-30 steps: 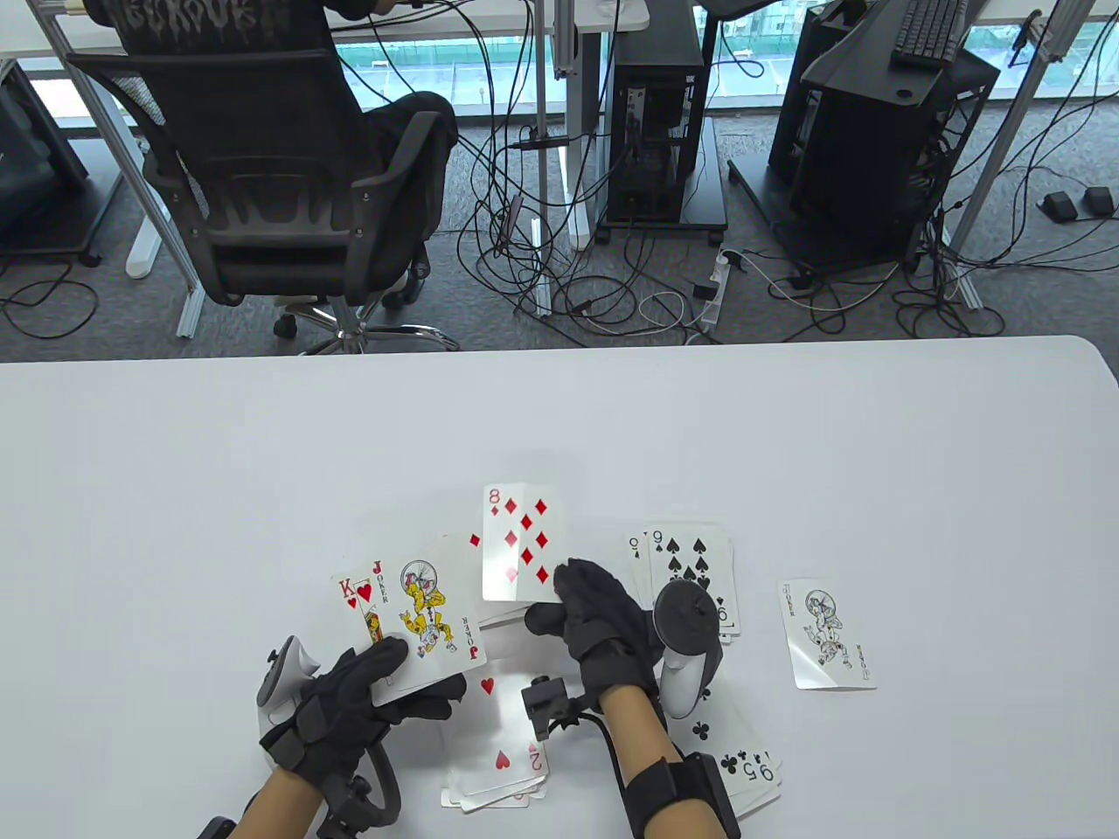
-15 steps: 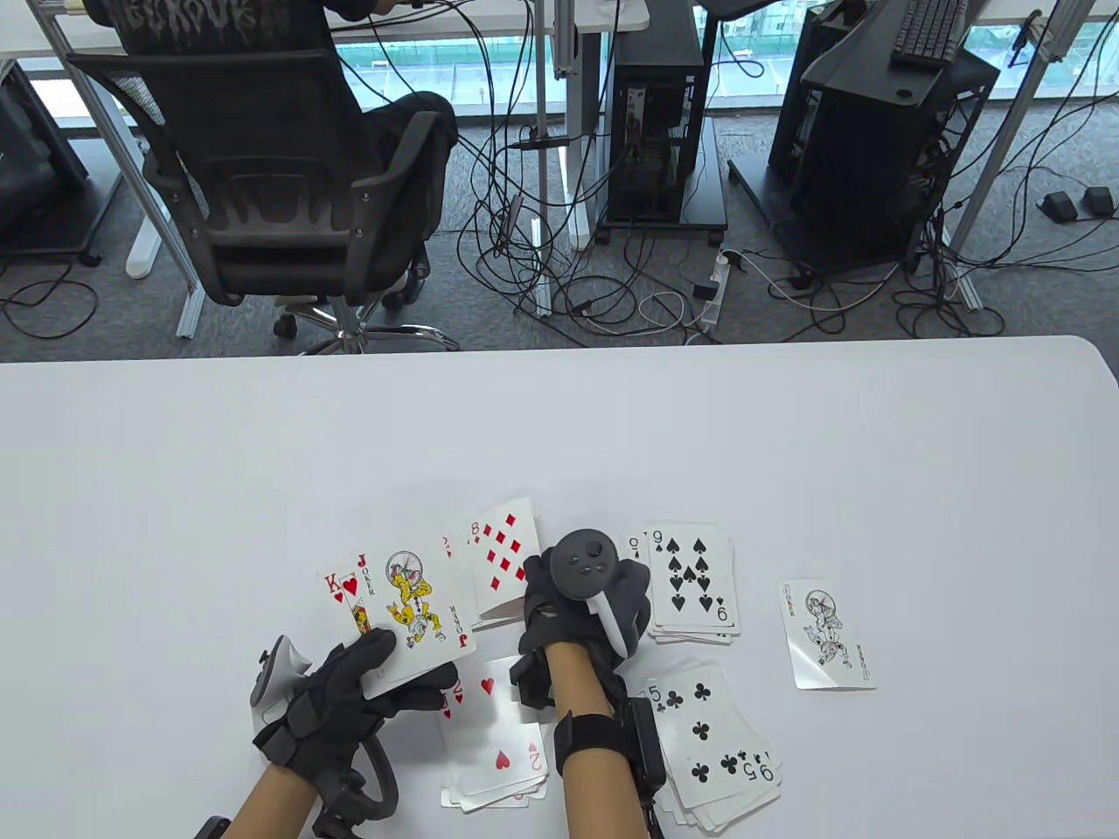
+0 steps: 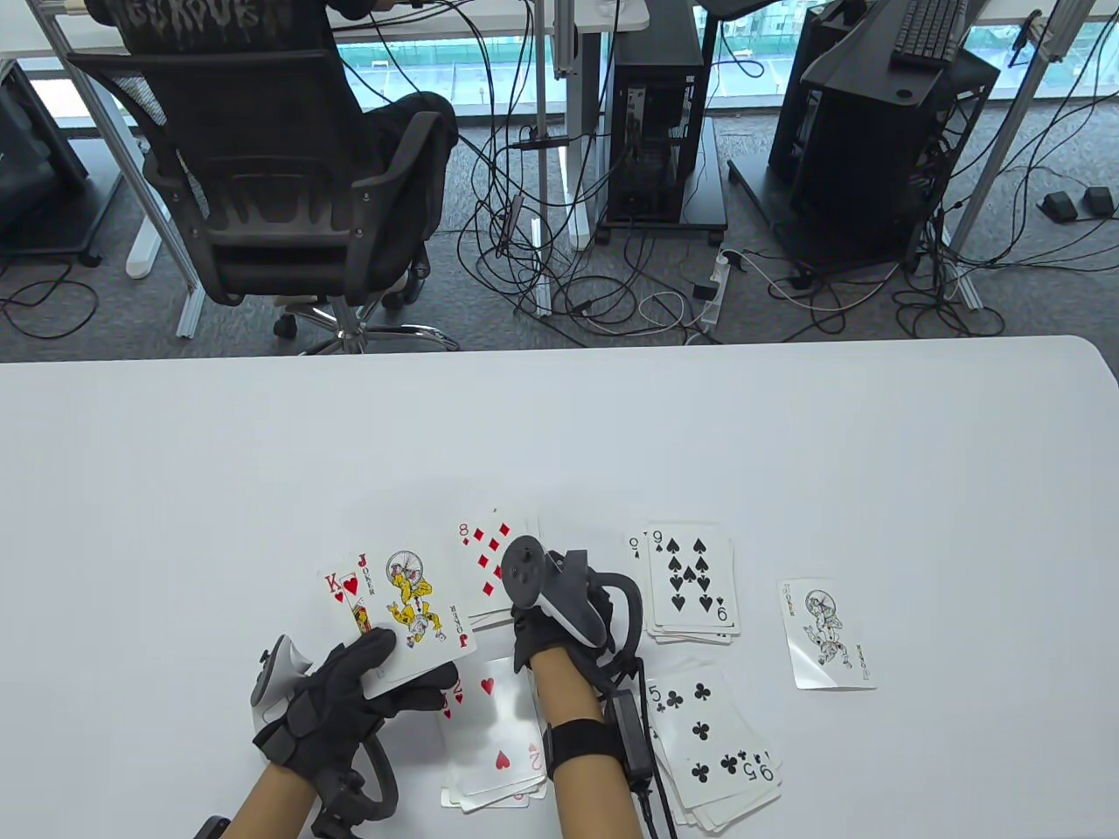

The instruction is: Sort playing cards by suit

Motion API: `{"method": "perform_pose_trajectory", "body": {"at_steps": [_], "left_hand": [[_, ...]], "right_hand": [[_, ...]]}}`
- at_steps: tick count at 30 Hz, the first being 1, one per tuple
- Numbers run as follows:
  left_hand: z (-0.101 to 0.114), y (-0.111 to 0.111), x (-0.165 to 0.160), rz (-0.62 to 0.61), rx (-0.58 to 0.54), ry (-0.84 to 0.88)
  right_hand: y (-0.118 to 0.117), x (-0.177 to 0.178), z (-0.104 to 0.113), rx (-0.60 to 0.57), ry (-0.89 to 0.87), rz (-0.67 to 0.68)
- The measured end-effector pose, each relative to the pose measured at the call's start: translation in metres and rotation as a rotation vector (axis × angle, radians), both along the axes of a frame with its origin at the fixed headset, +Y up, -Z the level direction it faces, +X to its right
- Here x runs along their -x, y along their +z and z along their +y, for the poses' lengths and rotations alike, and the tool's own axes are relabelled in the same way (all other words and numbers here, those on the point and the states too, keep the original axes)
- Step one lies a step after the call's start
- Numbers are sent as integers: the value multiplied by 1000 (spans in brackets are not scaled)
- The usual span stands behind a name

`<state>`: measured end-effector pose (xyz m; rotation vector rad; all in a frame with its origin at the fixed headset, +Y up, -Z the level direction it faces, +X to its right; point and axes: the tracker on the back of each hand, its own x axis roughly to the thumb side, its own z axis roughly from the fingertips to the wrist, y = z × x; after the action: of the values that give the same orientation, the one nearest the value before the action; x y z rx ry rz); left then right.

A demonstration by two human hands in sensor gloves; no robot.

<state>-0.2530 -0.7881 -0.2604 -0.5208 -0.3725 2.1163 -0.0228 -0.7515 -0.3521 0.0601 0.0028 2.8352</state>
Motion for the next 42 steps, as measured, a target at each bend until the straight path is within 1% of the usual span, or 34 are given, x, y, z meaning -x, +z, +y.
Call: {"method": "perform_pose_trajectory", "body": {"at_steps": [2, 4, 6, 7, 9, 11, 14, 16, 19, 21, 24, 27, 30, 34, 37, 42], "left_hand": [[0, 0, 0, -2, 2, -4], [0, 0, 0, -2, 5, -4], [0, 1, 0, -3, 5, -8], [-1, 1, 0, -3, 4, -10], [-1, 1, 0, -4, 3, -14], [-1, 1, -1, -7, 2, -16], [-2, 1, -1, -10, 0, -30], [-2, 1, -1, -12, 1, -35], [-3, 1, -2, -15, 3, -44], [-3, 2, -2, -18, 1, -49], [-3, 2, -3, -28, -2, -53], [-3, 2, -3, -35, -2, -67], [-5, 2, -2, -33, -1, -95], [-4, 2, -4, -46, -5, -95], [-4, 2, -4, -54, -9, -80], [-3, 2, -5, -58, -6, -51]], "right_hand": [[7, -1, 10, -44, -123, 44], [17, -2, 19, -101, -284, 87], [27, -5, 24, -126, -452, 117], [32, -6, 25, -122, -538, 134], [41, -9, 25, -111, -649, 128], [48, -13, 22, -95, -737, 155], [61, -15, 14, -33, -889, 206], [66, -15, 9, 10, -958, 233], [72, -11, 6, 74, -974, 284], [74, -7, 6, 85, -942, 304], [77, -2, 8, 59, -888, 304], [78, 1, 9, -13, -843, 268], [77, 0, 10, -2, -842, 257], [75, -7, 13, -18, -859, 219], [75, -16, 18, -65, -847, 191], [76, -44, 30, -88, -850, 164]]}}
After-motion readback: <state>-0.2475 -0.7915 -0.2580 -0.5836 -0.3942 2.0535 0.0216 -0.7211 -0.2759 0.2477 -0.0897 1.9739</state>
